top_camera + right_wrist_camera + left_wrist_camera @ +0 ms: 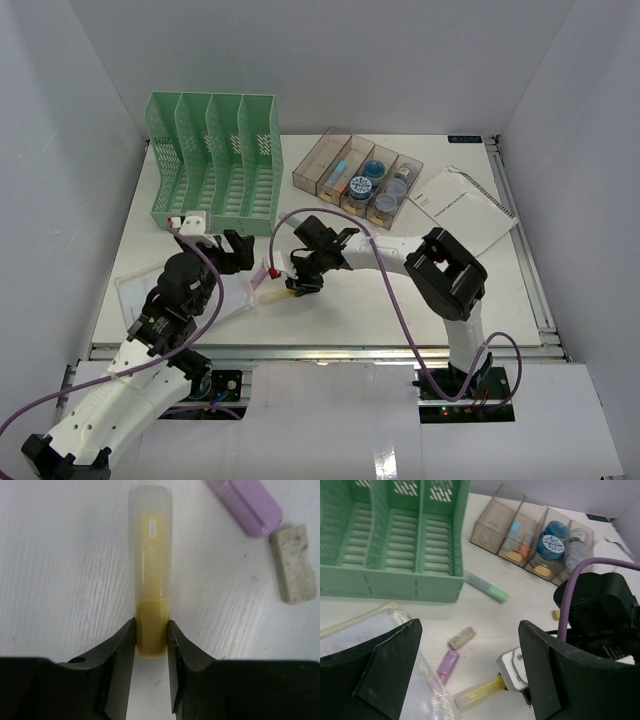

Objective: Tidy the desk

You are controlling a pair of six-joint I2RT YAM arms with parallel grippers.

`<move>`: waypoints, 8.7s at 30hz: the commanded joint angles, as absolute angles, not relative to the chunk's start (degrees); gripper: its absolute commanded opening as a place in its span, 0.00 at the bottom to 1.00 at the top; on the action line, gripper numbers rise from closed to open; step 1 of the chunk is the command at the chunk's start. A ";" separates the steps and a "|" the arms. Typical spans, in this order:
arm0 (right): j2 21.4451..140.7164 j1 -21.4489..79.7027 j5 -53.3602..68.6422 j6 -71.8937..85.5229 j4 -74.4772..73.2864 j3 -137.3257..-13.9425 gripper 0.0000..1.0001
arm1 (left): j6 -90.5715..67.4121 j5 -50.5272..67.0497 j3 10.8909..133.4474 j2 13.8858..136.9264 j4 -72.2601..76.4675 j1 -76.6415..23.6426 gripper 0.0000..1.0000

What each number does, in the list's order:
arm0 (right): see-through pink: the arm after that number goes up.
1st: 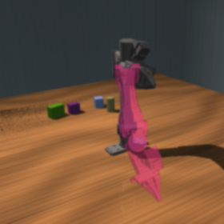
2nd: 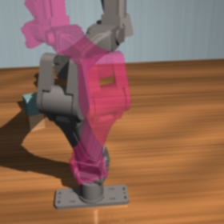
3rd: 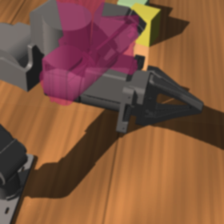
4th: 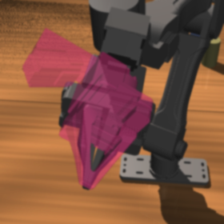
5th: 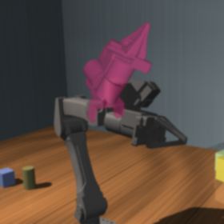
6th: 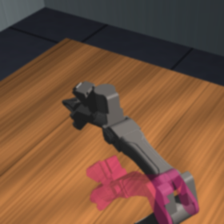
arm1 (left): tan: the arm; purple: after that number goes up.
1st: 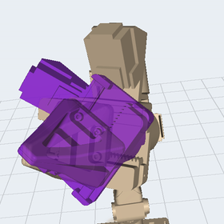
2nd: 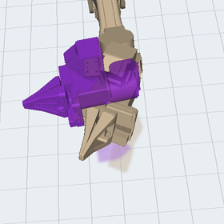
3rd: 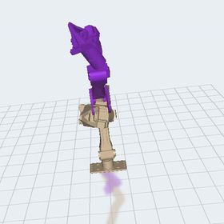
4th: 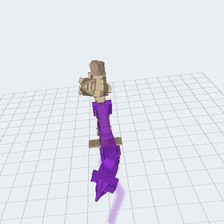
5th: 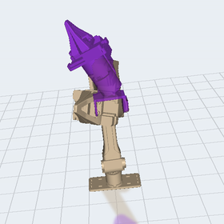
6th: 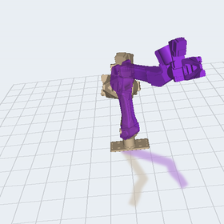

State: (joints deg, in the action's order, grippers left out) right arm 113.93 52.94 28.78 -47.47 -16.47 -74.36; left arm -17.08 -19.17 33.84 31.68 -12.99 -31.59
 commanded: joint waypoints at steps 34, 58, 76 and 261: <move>75.23 21.53 47.52 -13.11 1.90 -46.94 0.08 | -68.20 6.11 44.55 92.21 43.28 -40.17 0.70; 73.92 21.45 39.81 -4.89 11.34 -43.01 0.60 | -58.37 4.39 53.11 93.78 32.88 -41.57 0.08; 67.18 12.38 54.59 -24.28 -2.87 -45.85 0.90 | -13.61 -6.40 103.94 115.13 -11.10 -32.17 0.01; 68.11 1.50 55.73 -26.37 -2.37 -43.25 0.90 | -20.91 -8.78 79.02 113.45 -21.78 -35.17 0.27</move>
